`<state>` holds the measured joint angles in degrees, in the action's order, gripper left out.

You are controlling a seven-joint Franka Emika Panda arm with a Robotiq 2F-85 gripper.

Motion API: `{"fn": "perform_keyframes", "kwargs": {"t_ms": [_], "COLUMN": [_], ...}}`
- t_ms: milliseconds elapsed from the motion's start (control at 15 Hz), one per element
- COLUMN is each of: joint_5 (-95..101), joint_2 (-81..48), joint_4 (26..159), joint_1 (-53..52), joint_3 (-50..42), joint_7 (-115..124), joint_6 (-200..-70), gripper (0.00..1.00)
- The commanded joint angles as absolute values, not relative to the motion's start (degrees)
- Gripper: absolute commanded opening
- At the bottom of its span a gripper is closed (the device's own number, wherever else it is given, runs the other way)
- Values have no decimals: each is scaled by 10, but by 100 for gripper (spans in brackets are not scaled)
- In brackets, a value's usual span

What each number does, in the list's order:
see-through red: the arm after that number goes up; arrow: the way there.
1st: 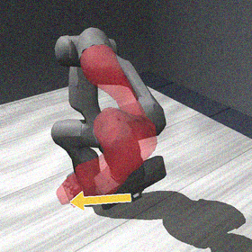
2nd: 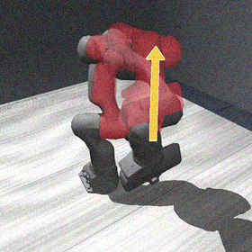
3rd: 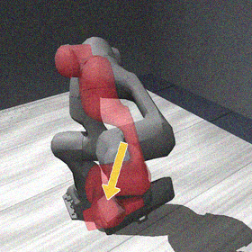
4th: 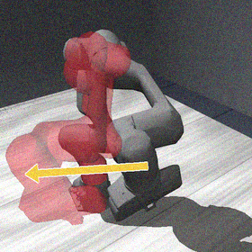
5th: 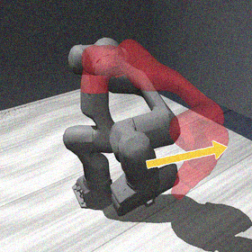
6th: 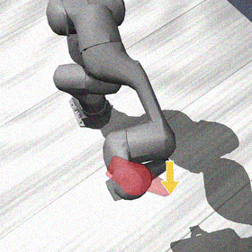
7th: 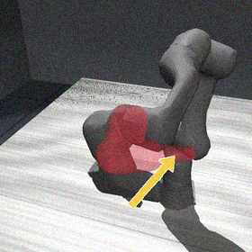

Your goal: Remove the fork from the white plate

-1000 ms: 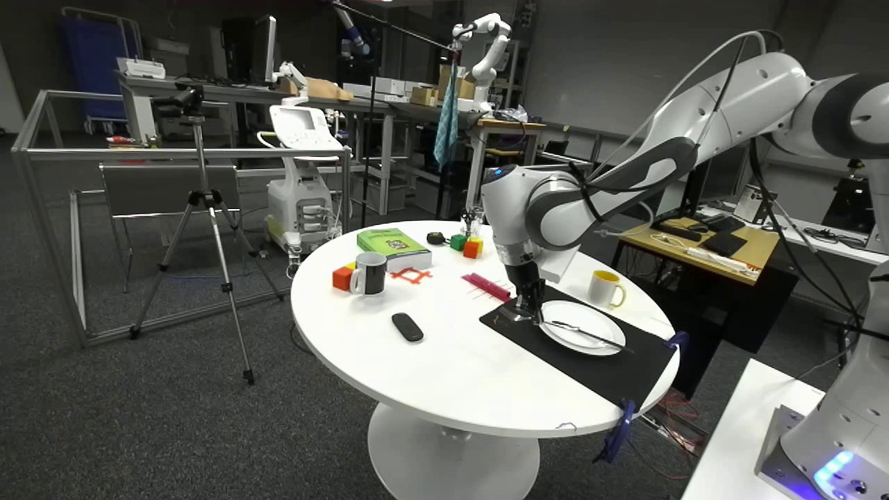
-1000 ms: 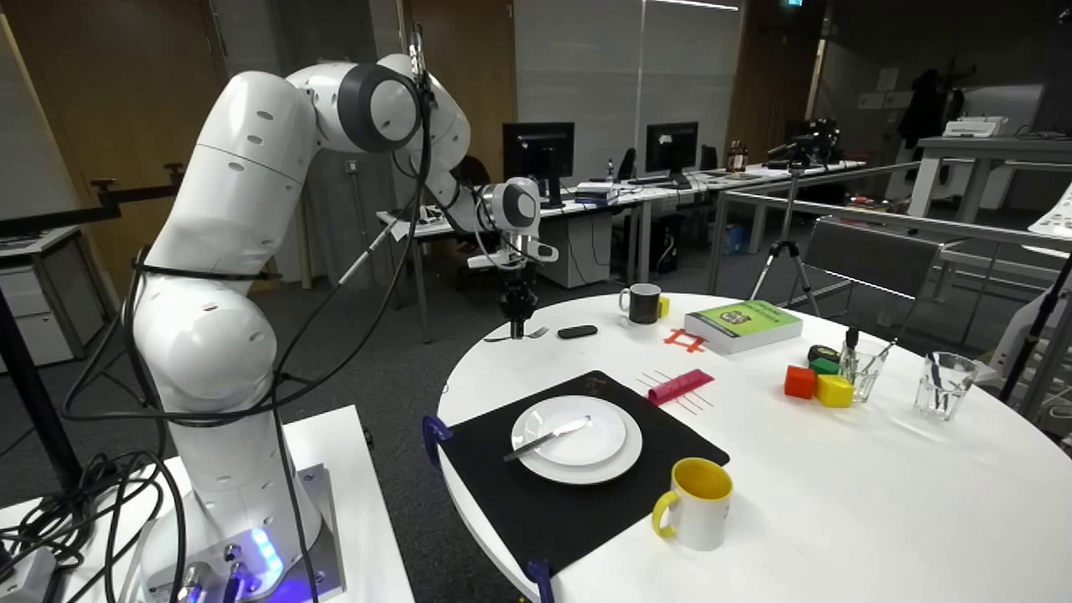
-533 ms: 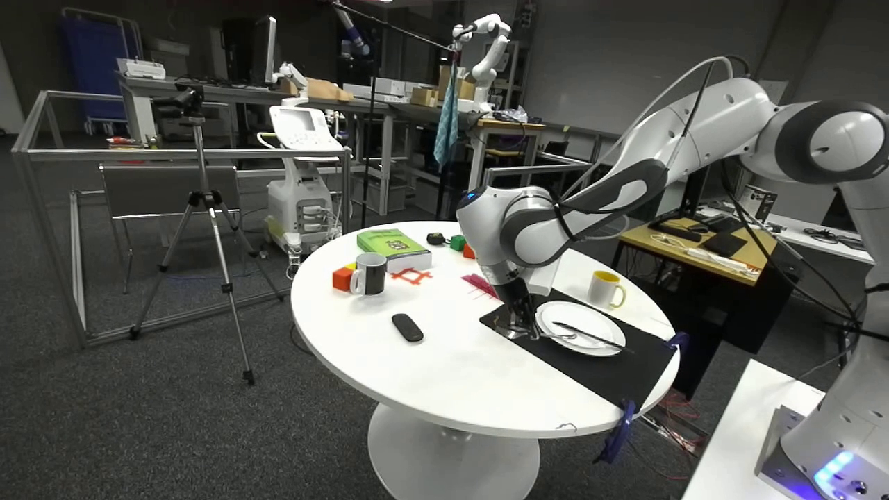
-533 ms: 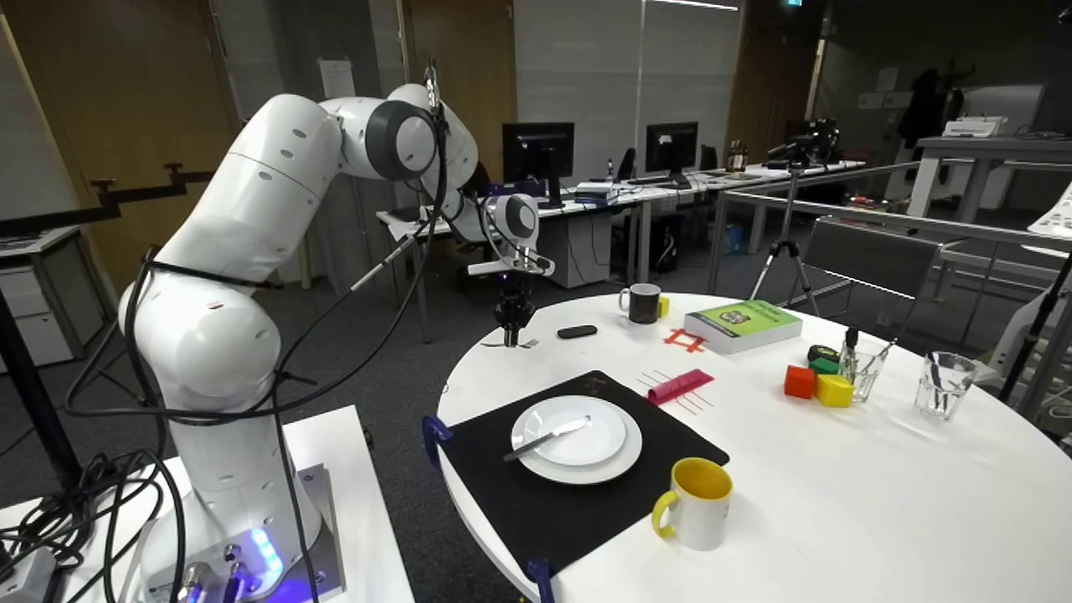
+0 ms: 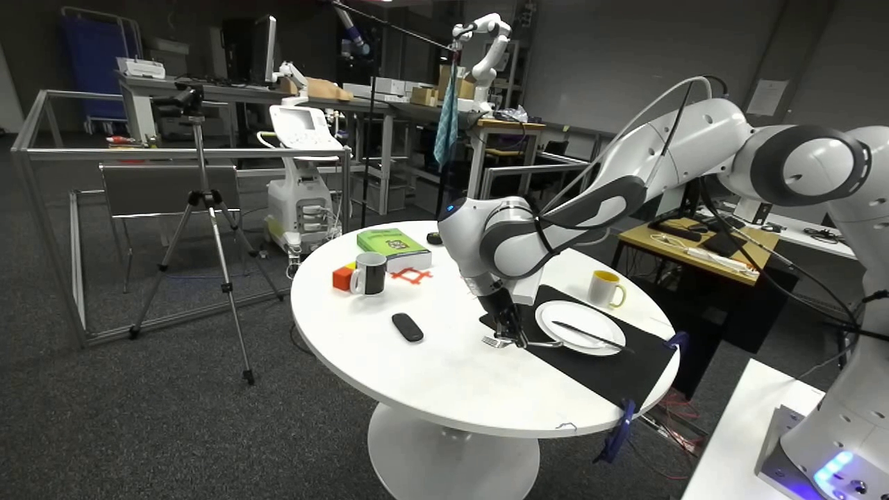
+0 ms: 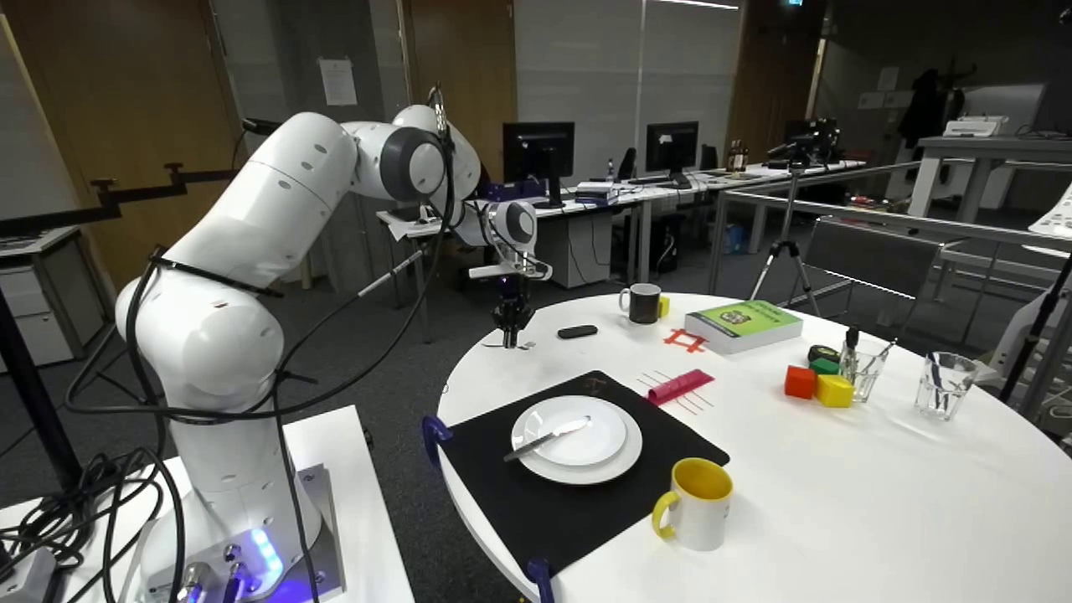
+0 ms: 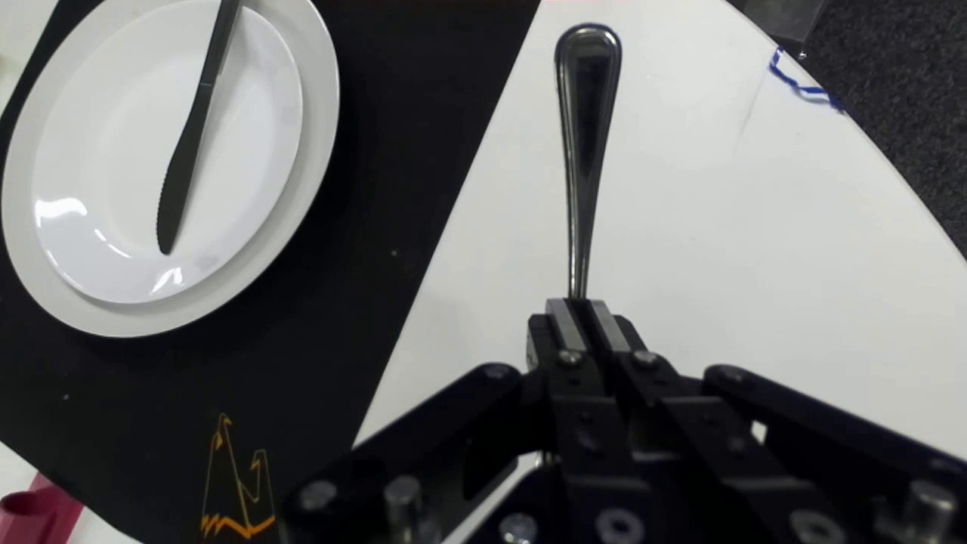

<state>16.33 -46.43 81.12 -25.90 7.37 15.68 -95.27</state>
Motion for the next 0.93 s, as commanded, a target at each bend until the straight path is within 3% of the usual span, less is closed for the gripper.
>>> {"fn": "perform_keyframes", "kwargs": {"t_ms": [0,800,867], "joint_5": [147,124,121], "joint_2": [-468,-485,-489], "joint_4": [781,783,781], "joint_1": [-258,-270,-266], "joint_3": [76,59,64], "joint_7": [150,239,215], "joint_6": [-942,-1015,-999], "gripper": [1,1,6]}}
